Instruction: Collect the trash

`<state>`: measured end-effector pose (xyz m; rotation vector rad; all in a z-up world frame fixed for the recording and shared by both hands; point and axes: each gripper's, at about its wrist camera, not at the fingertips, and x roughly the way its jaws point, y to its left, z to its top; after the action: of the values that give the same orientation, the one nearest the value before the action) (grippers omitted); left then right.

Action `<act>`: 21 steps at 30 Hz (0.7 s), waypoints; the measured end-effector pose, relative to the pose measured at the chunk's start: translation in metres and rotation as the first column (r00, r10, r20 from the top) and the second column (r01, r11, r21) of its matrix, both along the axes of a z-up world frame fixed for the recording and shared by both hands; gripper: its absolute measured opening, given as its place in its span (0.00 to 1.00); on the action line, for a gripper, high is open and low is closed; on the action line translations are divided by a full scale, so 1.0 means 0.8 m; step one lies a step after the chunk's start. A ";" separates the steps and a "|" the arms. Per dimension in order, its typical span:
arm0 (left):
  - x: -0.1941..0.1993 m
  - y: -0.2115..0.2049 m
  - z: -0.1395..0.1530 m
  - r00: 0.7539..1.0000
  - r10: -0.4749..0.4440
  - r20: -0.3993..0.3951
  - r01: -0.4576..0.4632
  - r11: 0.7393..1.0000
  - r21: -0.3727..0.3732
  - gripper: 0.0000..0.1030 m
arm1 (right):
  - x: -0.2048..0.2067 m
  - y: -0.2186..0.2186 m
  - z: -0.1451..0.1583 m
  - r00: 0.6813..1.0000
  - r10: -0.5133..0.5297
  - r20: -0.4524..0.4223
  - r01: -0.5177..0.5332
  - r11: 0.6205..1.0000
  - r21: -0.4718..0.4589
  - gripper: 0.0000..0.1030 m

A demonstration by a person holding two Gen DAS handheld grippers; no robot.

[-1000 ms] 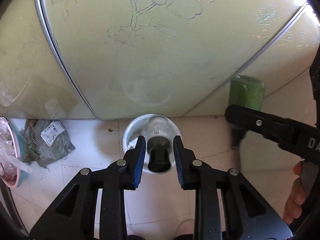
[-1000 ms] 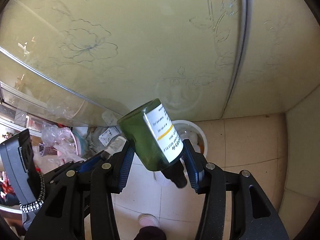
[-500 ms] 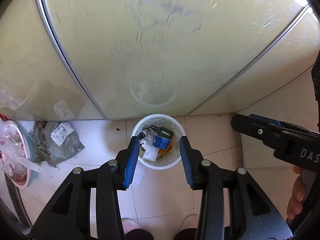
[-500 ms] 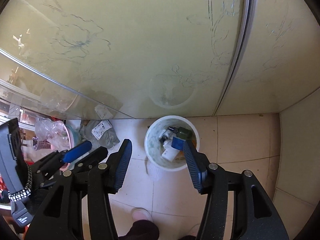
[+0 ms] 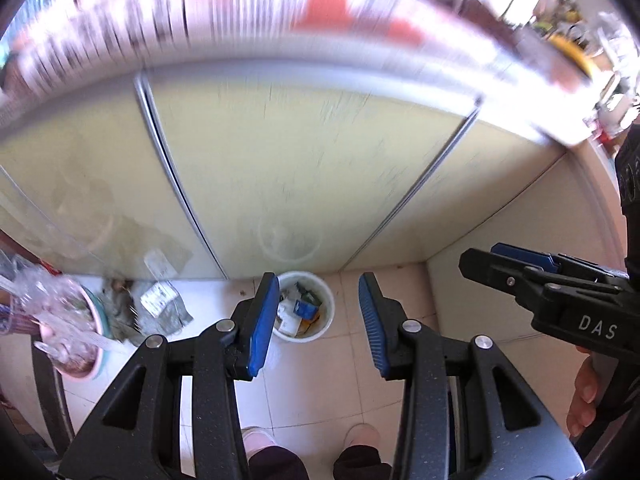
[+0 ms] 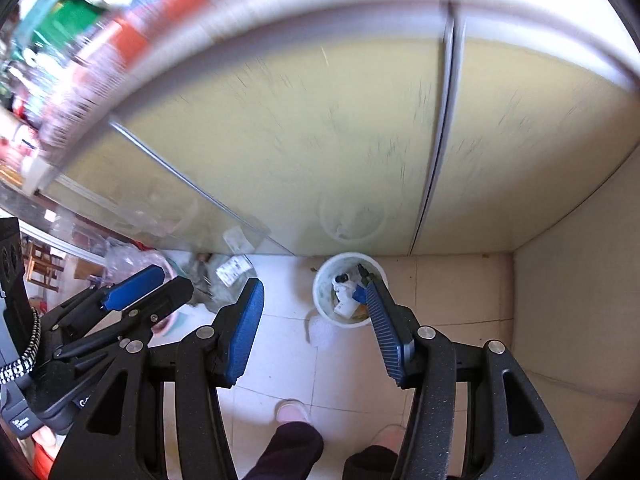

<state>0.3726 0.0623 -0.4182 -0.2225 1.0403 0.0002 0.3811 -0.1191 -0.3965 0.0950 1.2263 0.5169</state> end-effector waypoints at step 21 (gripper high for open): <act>-0.234 -0.061 0.470 0.807 0.043 0.588 -0.133 0.985 0.112 0.78 | -0.189 -0.092 0.438 0.789 -0.123 0.601 -0.017 0.975 0.222 0.51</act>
<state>0.1852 0.0135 -0.0418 -0.1208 0.4046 0.0891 0.2299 -0.1925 -0.0464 0.1340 0.5195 0.5726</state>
